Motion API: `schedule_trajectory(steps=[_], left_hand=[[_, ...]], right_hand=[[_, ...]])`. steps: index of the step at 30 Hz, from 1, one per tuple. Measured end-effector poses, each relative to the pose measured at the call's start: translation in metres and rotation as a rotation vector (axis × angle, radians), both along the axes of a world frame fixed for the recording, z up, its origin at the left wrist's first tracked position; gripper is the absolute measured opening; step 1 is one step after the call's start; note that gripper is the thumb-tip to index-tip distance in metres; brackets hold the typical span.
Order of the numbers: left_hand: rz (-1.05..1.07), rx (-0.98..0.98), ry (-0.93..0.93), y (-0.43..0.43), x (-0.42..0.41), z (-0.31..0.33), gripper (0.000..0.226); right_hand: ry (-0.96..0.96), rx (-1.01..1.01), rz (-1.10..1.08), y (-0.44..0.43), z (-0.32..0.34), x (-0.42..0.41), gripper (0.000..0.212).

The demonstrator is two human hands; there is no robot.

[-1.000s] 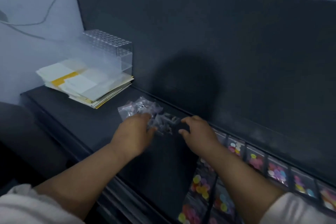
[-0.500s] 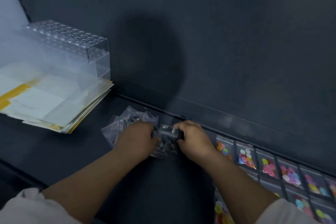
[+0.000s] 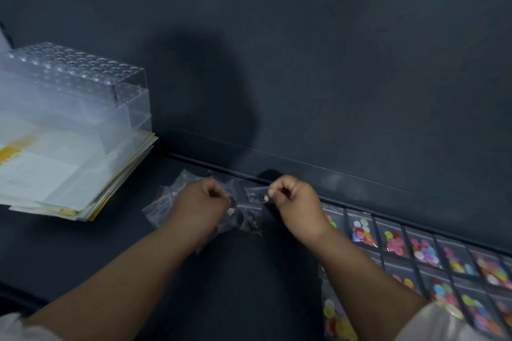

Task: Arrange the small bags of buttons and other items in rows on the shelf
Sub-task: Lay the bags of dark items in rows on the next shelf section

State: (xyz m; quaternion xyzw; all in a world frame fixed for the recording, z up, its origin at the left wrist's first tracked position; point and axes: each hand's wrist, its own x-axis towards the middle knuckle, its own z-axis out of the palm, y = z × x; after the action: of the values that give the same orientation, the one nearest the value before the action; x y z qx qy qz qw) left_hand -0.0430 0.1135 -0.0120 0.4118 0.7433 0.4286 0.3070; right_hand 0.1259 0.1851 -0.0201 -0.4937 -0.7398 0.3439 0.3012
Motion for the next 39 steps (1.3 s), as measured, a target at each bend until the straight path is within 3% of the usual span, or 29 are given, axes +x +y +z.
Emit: schedule_trajectory(steps=[5, 8, 13, 19, 24, 29, 39], left_hand=[[0.007, 0.061, -0.323, 0.001, 0.01, 0.024, 0.009], [-0.015, 0.078, -0.508, 0.004, 0.026, 0.035, 0.016], [-0.105, 0.028, -0.676, 0.009, 0.067, 0.043, 0.016], [-0.219, -0.036, -0.767, 0.0, 0.144, 0.059, 0.011], [-0.389, -0.038, -0.727, -0.019, 0.223, 0.062, 0.03], [-0.404, -0.036, -0.729, -0.06, 0.327, 0.063, 0.016], [-0.468, -0.045, -0.759, -0.153, 0.52, 0.059, 0.021]], right_hand=[[0.226, -0.079, -0.086, -0.01, 0.02, 0.016, 0.027], [0.384, -0.224, -0.15, -0.022, 0.035, 0.032, 0.024], [0.528, -0.341, -0.273, -0.046, 0.05, 0.068, 0.022], [0.576, -0.361, -0.392, -0.082, 0.059, 0.133, 0.025], [0.628, -0.389, -0.474, -0.124, 0.062, 0.203, 0.028], [0.686, -0.44, -0.553, -0.18, 0.063, 0.293, 0.021], [0.868, -0.436, -0.7, -0.297, 0.06, 0.462, 0.017]])
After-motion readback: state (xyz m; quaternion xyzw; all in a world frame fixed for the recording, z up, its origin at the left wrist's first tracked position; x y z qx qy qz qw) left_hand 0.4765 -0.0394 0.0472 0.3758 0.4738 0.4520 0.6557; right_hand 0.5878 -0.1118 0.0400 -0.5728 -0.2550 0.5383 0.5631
